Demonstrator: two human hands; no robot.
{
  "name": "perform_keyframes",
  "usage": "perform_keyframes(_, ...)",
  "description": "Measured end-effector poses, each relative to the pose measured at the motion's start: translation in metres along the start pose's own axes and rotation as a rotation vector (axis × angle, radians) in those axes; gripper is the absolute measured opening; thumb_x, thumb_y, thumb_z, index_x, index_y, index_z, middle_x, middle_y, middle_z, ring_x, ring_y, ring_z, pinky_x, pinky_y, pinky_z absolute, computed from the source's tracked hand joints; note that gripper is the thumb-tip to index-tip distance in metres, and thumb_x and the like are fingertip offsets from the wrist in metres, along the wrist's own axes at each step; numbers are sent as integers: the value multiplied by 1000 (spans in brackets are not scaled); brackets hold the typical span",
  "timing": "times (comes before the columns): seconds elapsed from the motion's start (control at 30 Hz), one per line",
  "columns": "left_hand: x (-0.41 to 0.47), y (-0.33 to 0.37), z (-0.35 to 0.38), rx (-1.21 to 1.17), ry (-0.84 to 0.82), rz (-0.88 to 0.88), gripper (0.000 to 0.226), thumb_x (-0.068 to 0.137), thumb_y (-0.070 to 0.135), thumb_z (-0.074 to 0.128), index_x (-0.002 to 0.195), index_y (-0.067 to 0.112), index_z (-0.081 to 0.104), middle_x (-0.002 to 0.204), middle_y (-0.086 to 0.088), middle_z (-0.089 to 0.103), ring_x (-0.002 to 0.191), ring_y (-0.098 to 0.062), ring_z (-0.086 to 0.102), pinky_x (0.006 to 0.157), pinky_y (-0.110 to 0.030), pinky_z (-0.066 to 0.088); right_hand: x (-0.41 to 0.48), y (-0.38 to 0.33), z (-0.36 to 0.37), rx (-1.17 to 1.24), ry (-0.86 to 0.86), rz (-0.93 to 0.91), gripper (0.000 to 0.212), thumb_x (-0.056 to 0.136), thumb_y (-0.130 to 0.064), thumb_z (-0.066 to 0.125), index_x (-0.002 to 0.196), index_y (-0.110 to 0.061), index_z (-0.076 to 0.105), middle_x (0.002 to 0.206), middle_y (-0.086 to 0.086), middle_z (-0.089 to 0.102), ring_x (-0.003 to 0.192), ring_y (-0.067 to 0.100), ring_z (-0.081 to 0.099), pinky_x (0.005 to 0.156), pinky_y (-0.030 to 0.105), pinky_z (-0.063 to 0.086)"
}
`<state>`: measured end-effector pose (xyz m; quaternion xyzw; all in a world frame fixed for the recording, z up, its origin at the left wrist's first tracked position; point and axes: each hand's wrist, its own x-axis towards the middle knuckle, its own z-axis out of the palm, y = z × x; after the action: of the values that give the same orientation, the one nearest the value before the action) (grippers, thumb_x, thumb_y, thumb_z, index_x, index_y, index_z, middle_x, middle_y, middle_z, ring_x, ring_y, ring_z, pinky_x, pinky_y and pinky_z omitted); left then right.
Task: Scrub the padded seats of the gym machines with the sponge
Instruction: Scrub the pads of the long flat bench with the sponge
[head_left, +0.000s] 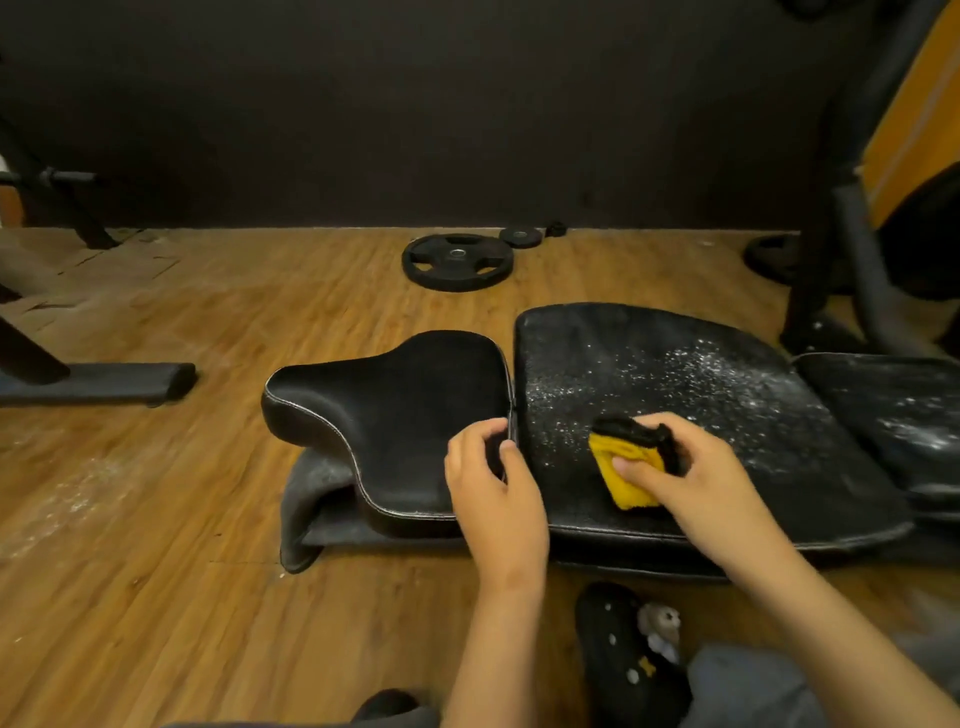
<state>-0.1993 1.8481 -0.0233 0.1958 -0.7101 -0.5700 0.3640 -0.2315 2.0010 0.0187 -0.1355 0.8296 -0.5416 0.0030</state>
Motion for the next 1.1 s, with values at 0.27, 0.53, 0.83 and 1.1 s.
perform_keyframes(0.27,-28,-16,28,151,-89,56,19,97,13,51,113,18,59,116,9,52,114,-9,47,90,-10,33,-79,65,-48,134,543,179,44,82,0,69,118,-22,56,108,-6,63,93,-1,61,77,9,48)
perform_keyframes(0.53,-65,-30,37,134,35,-31,36,102,23,41,133,7,48,133,-7,48,125,-21,44,106,-37,37,-100,107,-50,112,718,249,29,86,-8,68,108,-17,51,94,-2,59,91,21,59,67,11,39)
perform_keyframes(0.83,-68,-29,44,167,98,-10,39,100,23,35,132,4,49,132,-12,47,122,-24,46,96,-21,30,-104,99,-8,54,581,35,25,83,-6,69,104,-17,62,97,-7,61,93,-1,57,77,6,42)
perform_keyframes(1.1,-67,-28,47,166,142,-5,40,98,20,34,129,2,52,130,-17,48,121,-29,46,95,-16,28,-87,141,-81,133,869,246,27,86,-4,67,108,-19,59,102,5,65,98,24,62,83,33,50)
